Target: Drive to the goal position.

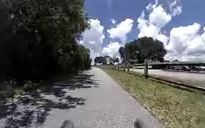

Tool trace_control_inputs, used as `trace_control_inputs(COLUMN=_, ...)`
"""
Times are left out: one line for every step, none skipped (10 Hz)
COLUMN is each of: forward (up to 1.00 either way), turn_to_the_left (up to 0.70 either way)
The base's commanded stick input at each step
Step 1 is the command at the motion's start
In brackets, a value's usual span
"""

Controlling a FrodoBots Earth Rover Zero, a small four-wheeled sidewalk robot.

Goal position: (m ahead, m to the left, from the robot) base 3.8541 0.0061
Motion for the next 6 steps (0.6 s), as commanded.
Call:
trace_control_inputs(forward=0.5, turn_to_the_left=0.0)
trace_control_inputs(forward=0.5, turn_to_the_left=0.0)
trace_control_inputs(forward=0.5, turn_to_the_left=0.02)
trace_control_inputs(forward=0.5, turn_to_the_left=0.04)
trace_control_inputs(forward=0.5, turn_to_the_left=0.12)
trace_control_inputs(forward=0.5, turn_to_the_left=0.23)
